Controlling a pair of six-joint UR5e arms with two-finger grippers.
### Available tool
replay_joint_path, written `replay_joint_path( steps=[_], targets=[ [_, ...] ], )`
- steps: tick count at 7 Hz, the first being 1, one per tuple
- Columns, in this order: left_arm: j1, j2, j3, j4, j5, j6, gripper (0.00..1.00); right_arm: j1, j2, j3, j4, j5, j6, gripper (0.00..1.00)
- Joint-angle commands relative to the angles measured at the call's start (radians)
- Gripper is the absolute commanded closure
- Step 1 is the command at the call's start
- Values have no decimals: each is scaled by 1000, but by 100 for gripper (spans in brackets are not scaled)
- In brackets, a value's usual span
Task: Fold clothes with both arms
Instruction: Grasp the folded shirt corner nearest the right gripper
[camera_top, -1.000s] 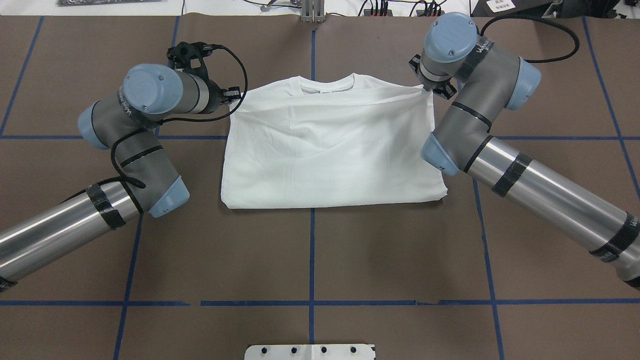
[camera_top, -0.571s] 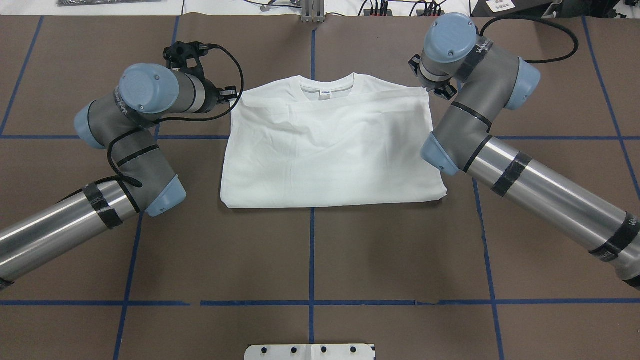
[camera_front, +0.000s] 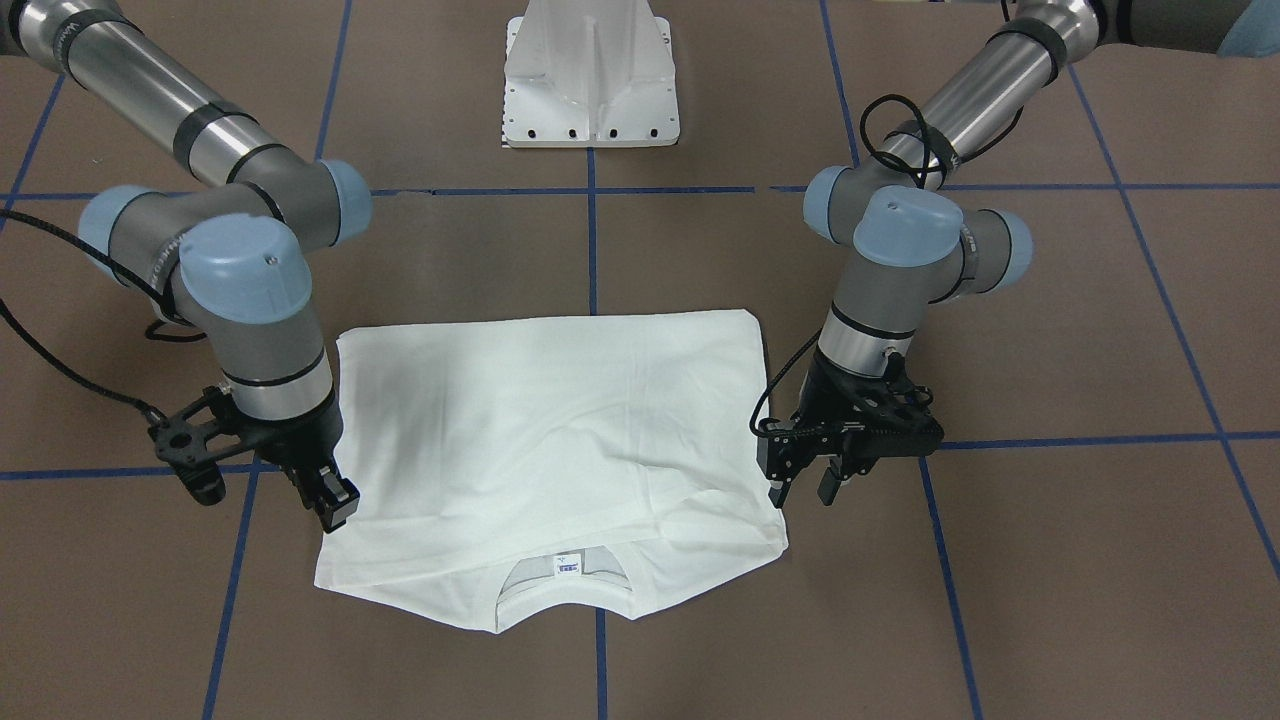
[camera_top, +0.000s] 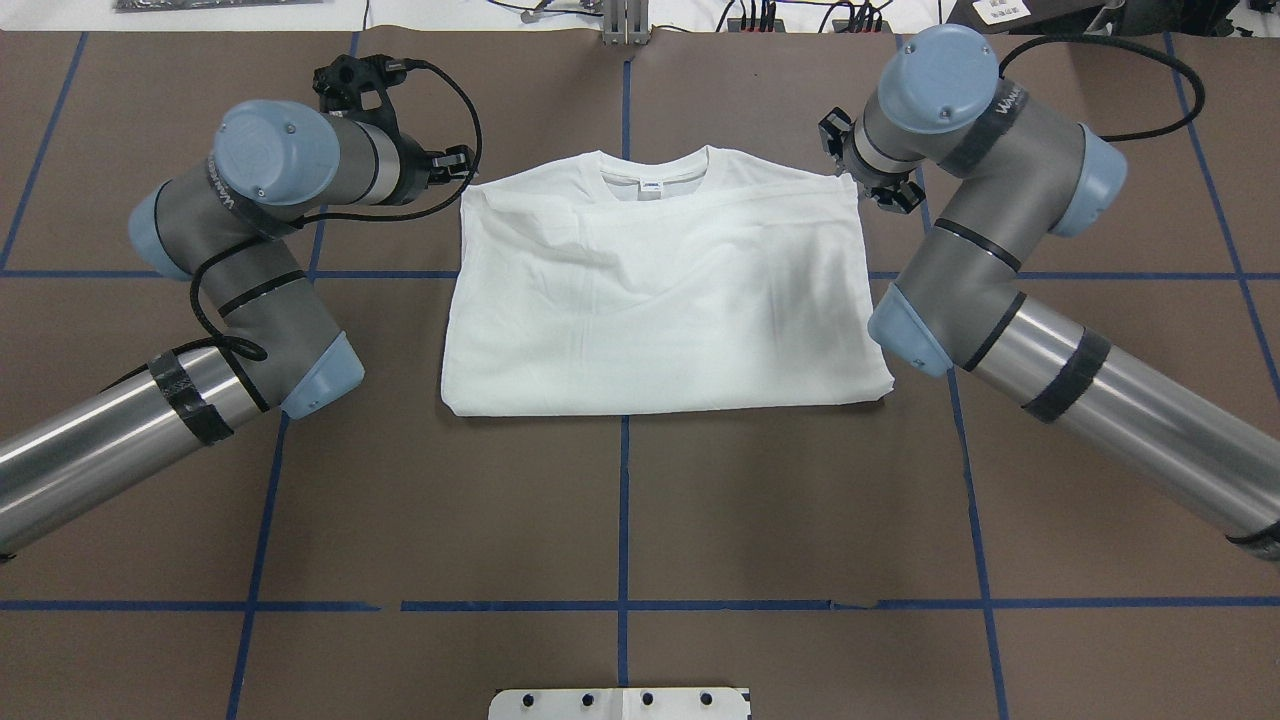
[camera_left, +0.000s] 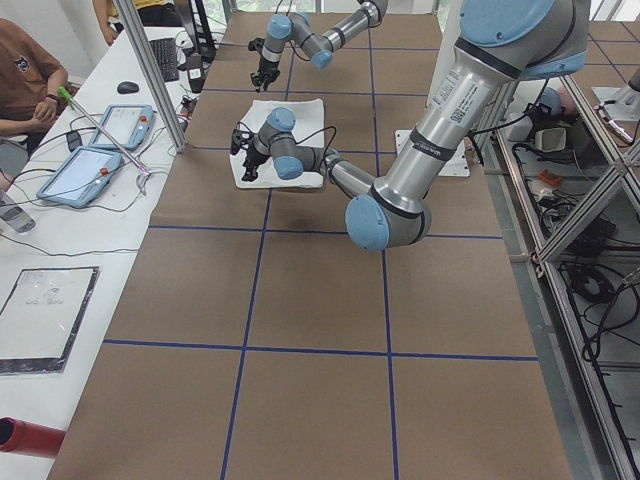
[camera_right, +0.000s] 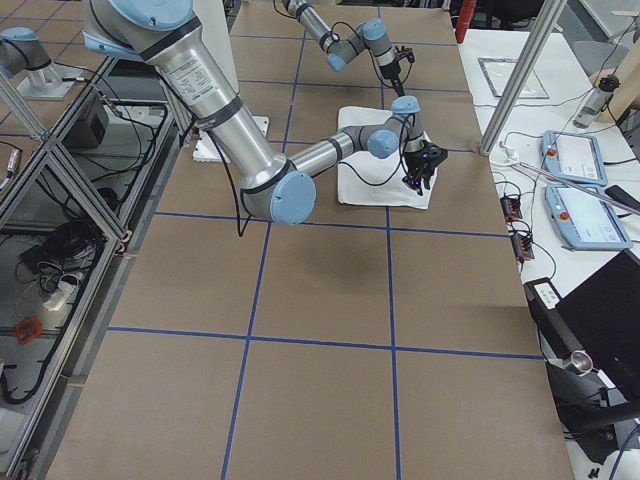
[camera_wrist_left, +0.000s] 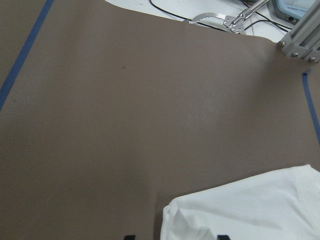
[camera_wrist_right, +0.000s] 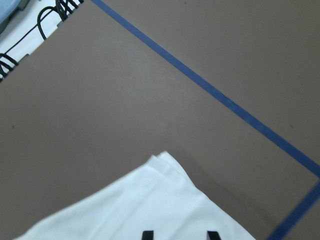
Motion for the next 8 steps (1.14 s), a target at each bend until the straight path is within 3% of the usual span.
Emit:
replay_joint_path(
  steps=[1,3,6,7,8],
  targets=[
    [-2,63,-77,-2,-28,-1,35,-108,-233,296,-31,65,74,35],
    [-1,70,-87,3,-24,-4,35,-202,-283,279,-14,56,169,37],
    [1,72,-87,3,-18,-3,35,-236,-307,274,-12,39,218,39],
    [-1,72,-87,3,-16,-3,35,-237,-301,270,-14,31,217,48],
    [-1,72,-87,4,-16,-3,35,-237,-301,265,-14,28,217,65]
  ],
)
